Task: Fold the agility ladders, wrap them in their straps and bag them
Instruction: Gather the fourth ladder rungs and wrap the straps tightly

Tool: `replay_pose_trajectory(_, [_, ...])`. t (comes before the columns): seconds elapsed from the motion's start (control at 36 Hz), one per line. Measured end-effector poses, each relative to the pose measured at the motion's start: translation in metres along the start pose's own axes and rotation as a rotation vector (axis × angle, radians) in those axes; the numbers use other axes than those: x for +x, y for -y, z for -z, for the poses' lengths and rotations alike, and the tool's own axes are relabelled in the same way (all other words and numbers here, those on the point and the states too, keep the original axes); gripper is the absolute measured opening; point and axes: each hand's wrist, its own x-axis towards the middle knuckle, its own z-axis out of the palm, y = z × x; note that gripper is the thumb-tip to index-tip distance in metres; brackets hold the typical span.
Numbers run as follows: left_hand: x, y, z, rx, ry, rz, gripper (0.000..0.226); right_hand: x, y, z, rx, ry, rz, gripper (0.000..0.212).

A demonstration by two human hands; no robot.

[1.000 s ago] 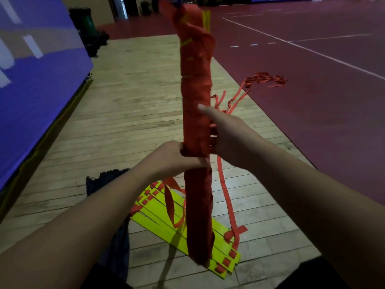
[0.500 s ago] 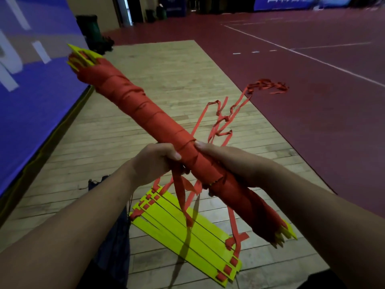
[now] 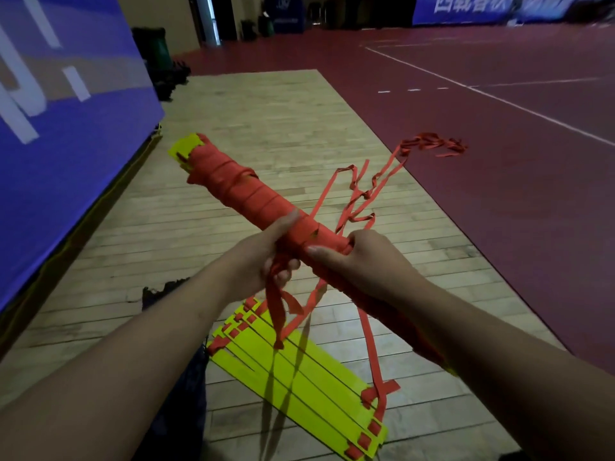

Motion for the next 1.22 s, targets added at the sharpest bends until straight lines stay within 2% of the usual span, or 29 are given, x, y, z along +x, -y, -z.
replay_pose_trajectory(0.11, [0.008, 0.005, -0.015, -0.125, -0.155, -0.004, 0.052, -0.011, 0.011, -0.015, -0.254, -0.143, 0.103, 0.063])
replay_pose_trajectory(0.22, [0.009, 0.007, -0.01, -0.144, -0.177, -0.048, 0.042, -0.01, 0.012, -0.017, -0.236, -0.108, 0.134, 0.061])
replay_pose_trajectory(0.31, [0.006, 0.004, -0.005, -0.095, -0.12, -0.102, 0.043, -0.005, 0.01, -0.005, -0.043, 0.042, 0.126, 0.056])
replay_pose_trajectory(0.36, [0.002, 0.002, -0.001, -0.061, -0.04, -0.159, 0.031, -0.001, 0.008, 0.005, 0.158, 0.143, 0.019, 0.058])
replay_pose_trajectory(0.42, [-0.005, -0.001, -0.001, -0.025, 0.063, -0.195, 0.025, 0.0, 0.005, 0.012, 0.413, 0.353, -0.082, 0.06])
replay_pose_trajectory(0.47, [-0.008, -0.001, -0.002, 0.001, 0.145, -0.231, 0.023, -0.003, 0.002, 0.014, 0.619, 0.625, -0.105, 0.054])
replay_pose_trajectory(0.53, [-0.008, -0.001, -0.003, 0.04, 0.202, -0.252, 0.023, -0.008, 0.002, 0.014, 0.646, 0.713, -0.083, 0.044])
replay_pose_trajectory(0.67, [-0.007, -0.011, 0.007, 0.107, 0.144, -0.222, 0.036, -0.005, 0.01, 0.015, 0.608, 0.478, -0.07, 0.038])
replay_pose_trajectory(0.72, [-0.008, -0.018, 0.015, 0.188, 0.116, -0.158, 0.053, -0.005, 0.012, 0.017, 0.56, 0.402, -0.077, 0.035])
replay_pose_trajectory(0.81, [-0.01, -0.018, 0.027, 0.434, 0.095, 0.009, 0.082, -0.006, 0.011, 0.014, 0.463, 0.335, -0.087, 0.037])
replay_pose_trajectory(0.86, [-0.011, -0.017, 0.03, 0.499, 0.084, 0.071, 0.081, -0.004, 0.007, 0.008, 0.332, 0.265, -0.09, 0.037])
replay_pose_trajectory(0.89, [-0.012, -0.017, 0.03, 0.457, 0.069, 0.074, 0.078, -0.003, 0.006, 0.006, 0.261, 0.225, -0.092, 0.037])
replay_pose_trajectory(1.0, [-0.005, -0.013, 0.012, 0.095, -0.026, 0.012, 0.062, -0.008, 0.009, -0.005, -0.252, 0.043, -0.034, 0.05])
replay_pose_trajectory(1.06, [-0.001, -0.001, -0.001, 0.006, -0.143, 0.036, 0.048, -0.013, 0.012, -0.013, -0.399, -0.019, 0.029, 0.054])
replay_pose_trajectory(1.14, [0.003, 0.008, -0.004, -0.14, -0.279, 0.026, 0.038, -0.015, 0.016, -0.017, -0.317, 0.013, 0.08, 0.057])
replay_pose_trajectory(1.22, [0.003, 0.0, 0.005, -0.192, -0.262, -0.076, 0.035, -0.007, 0.017, -0.008, -0.065, 0.059, 0.061, 0.054])
